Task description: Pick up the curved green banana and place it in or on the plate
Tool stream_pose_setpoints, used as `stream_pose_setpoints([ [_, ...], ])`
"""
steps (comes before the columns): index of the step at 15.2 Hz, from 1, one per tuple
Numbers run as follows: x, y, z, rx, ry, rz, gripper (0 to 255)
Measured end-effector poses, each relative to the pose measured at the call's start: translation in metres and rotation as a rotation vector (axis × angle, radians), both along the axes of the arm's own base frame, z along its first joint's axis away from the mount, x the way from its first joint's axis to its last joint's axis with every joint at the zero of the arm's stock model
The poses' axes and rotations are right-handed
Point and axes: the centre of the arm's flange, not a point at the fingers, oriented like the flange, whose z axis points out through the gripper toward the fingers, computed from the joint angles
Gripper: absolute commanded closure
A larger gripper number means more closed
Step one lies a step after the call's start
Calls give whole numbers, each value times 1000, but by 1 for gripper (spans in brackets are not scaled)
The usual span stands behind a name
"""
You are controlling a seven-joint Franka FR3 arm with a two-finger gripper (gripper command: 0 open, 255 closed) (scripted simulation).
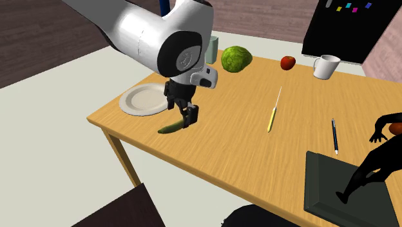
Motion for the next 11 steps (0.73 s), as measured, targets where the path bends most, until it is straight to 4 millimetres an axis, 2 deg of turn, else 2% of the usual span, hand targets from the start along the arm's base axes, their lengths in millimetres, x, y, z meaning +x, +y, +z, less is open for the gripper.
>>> stream_pose_setpoints([
  [4,6,14,-22,3,1,-3,0],
  [8,2,18,-44,3,1,-4,0],
  [11,2,19,-50,3,1,-4,0],
])
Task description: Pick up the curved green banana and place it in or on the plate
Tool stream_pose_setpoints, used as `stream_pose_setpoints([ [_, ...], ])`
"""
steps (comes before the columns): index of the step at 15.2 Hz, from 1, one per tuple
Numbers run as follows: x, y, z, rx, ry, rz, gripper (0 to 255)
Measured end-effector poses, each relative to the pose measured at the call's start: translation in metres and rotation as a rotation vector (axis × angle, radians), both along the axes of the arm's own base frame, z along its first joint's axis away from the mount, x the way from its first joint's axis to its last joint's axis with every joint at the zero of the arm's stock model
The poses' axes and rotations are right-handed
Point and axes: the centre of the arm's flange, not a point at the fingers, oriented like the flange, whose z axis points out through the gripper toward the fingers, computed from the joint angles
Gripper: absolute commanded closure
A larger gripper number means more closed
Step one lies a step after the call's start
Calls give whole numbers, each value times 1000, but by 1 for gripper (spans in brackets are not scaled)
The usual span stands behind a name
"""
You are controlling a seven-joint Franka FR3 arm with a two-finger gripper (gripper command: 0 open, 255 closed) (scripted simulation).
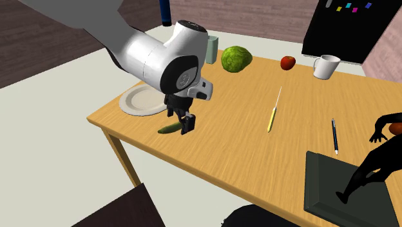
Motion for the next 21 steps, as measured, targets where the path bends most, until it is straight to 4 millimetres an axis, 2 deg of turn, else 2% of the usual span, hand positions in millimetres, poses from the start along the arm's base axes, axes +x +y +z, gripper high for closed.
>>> stream_pose_setpoints([
  [4,0,0,-1,0,0,0,0],
  [5,0,0,-1,0,0,0,255],
  [15,0,0,-1,0,0,0,255],
  [21,-1,0,25,0,-1,0,255],
])
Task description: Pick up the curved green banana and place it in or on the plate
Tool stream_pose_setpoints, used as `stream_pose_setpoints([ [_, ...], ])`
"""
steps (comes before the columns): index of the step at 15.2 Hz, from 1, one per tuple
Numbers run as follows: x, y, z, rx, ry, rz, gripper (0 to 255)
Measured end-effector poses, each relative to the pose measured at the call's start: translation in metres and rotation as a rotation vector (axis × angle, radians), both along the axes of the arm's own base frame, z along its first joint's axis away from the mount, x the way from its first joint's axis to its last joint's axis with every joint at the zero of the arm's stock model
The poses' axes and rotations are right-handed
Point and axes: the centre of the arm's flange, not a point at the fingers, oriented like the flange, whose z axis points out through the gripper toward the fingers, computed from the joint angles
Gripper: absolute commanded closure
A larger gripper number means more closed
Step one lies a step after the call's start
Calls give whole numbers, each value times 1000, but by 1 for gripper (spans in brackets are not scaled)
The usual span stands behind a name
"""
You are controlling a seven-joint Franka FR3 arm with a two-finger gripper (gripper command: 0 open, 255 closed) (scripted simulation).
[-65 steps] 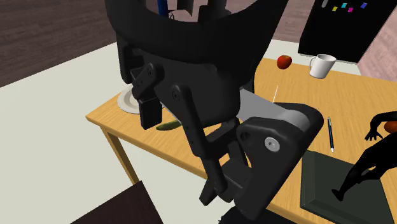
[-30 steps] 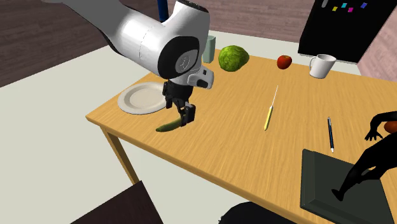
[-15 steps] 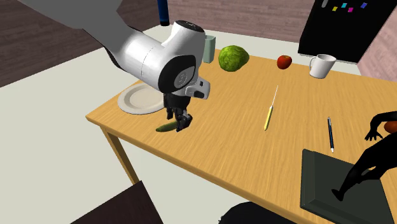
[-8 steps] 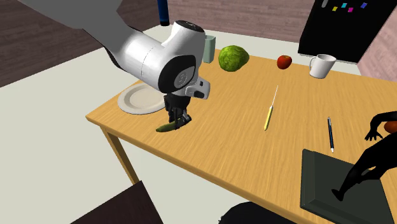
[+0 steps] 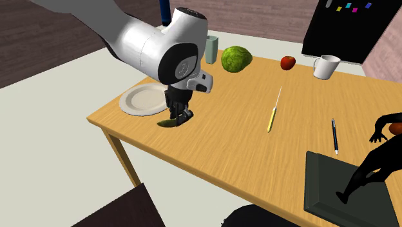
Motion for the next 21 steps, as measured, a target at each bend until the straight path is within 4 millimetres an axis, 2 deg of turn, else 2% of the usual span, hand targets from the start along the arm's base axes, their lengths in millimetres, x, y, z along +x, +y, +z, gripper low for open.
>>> stream_pose_setpoints([
  [11,-1,0,57,0,0,0,255],
  [13,0,16,62,0,0,1,255],
  [21,0,119,66,0,0,2,255],
])
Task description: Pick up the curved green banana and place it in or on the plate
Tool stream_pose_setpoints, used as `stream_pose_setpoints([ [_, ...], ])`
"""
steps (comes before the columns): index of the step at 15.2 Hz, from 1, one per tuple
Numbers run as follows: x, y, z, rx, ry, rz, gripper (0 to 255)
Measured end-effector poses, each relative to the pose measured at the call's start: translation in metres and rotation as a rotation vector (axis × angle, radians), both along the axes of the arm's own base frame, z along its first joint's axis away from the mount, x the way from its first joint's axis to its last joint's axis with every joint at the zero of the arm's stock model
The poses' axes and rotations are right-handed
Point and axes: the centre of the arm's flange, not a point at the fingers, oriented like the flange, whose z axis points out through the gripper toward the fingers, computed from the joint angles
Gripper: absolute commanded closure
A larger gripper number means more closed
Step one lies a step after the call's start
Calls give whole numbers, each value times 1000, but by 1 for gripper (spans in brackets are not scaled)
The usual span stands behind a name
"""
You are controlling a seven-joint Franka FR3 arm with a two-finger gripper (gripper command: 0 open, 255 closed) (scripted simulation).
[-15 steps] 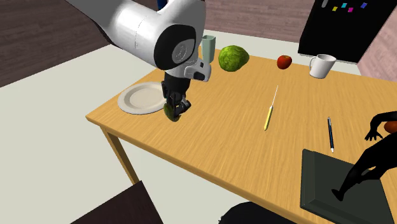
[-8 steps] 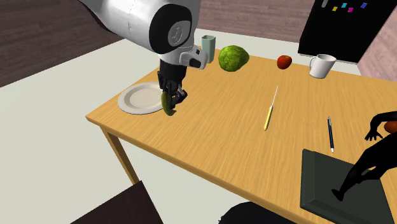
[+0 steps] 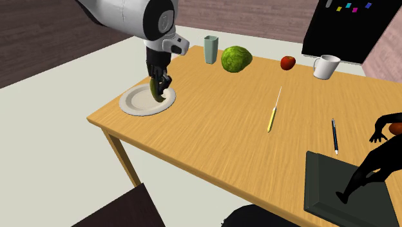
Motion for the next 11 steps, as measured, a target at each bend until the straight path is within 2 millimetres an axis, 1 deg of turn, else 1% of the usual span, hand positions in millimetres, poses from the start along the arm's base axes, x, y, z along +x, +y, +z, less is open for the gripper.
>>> stream_pose_setpoints([
  [1,-1,17,-1,0,0,0,255],
  [5,-6,66,2,0,0,0,255],
  [6,-3,79,3,0,0,0,255],
  [8,-3,104,4,0,0,-1,255],
  [9,-4,112,1,0,0,-1,255],
  [11,-5,115,-8,0,0,-1,255],
])
